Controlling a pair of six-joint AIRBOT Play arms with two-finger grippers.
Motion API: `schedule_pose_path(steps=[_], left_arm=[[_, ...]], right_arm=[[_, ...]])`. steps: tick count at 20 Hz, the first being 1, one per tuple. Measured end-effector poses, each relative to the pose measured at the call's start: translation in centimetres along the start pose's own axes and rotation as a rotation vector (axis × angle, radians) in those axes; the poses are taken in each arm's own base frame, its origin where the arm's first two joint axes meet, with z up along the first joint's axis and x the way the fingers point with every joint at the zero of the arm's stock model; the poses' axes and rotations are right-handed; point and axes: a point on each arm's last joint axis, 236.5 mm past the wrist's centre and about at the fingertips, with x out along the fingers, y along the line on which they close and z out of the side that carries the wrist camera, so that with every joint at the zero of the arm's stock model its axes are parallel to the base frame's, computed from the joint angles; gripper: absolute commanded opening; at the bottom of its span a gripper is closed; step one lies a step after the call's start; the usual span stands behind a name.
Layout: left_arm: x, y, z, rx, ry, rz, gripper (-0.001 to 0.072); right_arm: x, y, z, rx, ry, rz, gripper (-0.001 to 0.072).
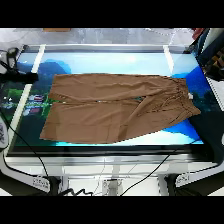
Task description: Fold the clothes and pants, and hang the long-sleeved shirts on hangers.
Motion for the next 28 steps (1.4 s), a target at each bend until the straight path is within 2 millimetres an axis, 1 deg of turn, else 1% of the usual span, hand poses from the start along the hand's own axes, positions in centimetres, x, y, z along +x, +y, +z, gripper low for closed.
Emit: schedule_pose_path(steps=[2, 3, 4, 6, 7, 9, 11, 12, 14, 15, 16, 17, 18, 19, 20, 21, 22, 23, 25, 27, 28], left_arm=[[-3.7, -0.5, 1.9, 0.017, -0.058, 0.014, 0.0017], [-5.3, -0.8, 2.5, 0.024, -0.082, 0.020, 0.0016], [-6.9, -1.2, 3.0, 0.026, -0.100, 0.022, 0.0017], [-9.3, -2.0, 3.2, 0.025, -0.108, 0.018, 0.0016], [-10.2, -2.3, 3.0, 0.027, -0.102, 0.013, 0.0016], [-11.3, -2.9, 2.4, 0.026, -0.083, 0.003, 0.0016], [-11.6, -3.2, 1.6, 0.025, -0.062, -0.005, 0.0016], [-11.5, -3.4, 1.2, 0.022, -0.050, -0.012, 0.0016], [-11.1, -3.9, 0.5, 0.012, -0.030, -0.033, 0.0016], [-11.0, -4.0, 0.2, 0.008, -0.023, -0.041, 0.0016], [-10.9, -4.2, 0.0, 0.004, -0.020, -0.048, 0.0016], [-10.8, -4.3, -0.1, 0.002, -0.017, -0.052, 0.0017], [-10.8, -4.4, -0.2, 0.000, -0.015, -0.056, 0.0017], [-10.8, -4.4, -0.3, -0.001, -0.014, -0.057, 0.0016], [-10.7, -4.5, -0.3, -0.002, -0.013, -0.059, 0.0017], [-10.7, -4.5, -0.4, -0.003, -0.010, -0.062, 0.0017], [-10.7, -4.6, -0.4, -0.003, -0.010, -0.066, 0.0017], [-10.7, -4.7, -0.4, -0.004, -0.010, -0.069, 0.0017], [-10.5, -5.0, -0.4, -0.008, -0.009, -0.080, 0.0017], [-10.3, -5.0, -0.5, -0.010, -0.004, -0.084, 0.0017], [-10.1, -5.0, -0.6, -0.012, 0.000, -0.087, 0.0030]], right_arm=[[-3.7, -1.7, -0.1, 0.020, -0.013, -0.033, 0.0024], [-5.1, -2.5, -0.8, 0.026, 0.005, -0.042, 0.0024], [-6.4, -3.3, -2.1, 0.030, 0.043, -0.050, 0.0024], [-8.4, -4.5, -5.2, 0.053, 0.124, -0.045, 0.0024], [-9.3, -4.7, -6.7, 0.074, 0.153, -0.026, 0.0023], [-10.9, -4.8, -9.3, 0.114, 0.172, 0.007, 0.0023], [-11.8, -4.4, -11.7, 0.163, 0.164, 0.035, 0.0024], [-11.9, -4.0, -12.8, 0.183, 0.157, 0.052, 0.0025], [-11.4, -3.3, -15.0, 0.217, 0.142, 0.072, 0.0025], [-10.8, -2.9, -16.1, 0.234, 0.143, 0.080, 0.0045], [-9.9, -2.6, -17.2, 0.250, 0.153, 0.088, 0.0225], [-9.1, -2.1, -18.3, 0.264, 0.169, 0.100, 0.0430], [-8.1, -1.7, -19.4, 0.281, 0.186, 0.112, 0.0474], [-7.0, -1.2, -20.6, 0.317, 0.211, 0.121, 0.0485], [-6.1, -0.8, -21.6, 0.352, 0.233, 0.126, 0.0541], [-4.9, -0.5, -22.6, 0.400, 0.252, 0.127, 0.0561], [-3.8, -0.2, -23.6, 0.443, 0.277, 0.126, 0.0561], [-2.8, 0.1, -24.1, 0.474, 0.287, 0.124, 0.0560], [-0.8, 0.3, -24.4, 0.513, 0.280, 0.113, 0.0554], [1.1, 0.4, -23.7, 0.542, 0.242, 0.099, 0.0557], [1.9, 0.2, -23.4, 0.565, 0.224, 0.085, 0.0562]])
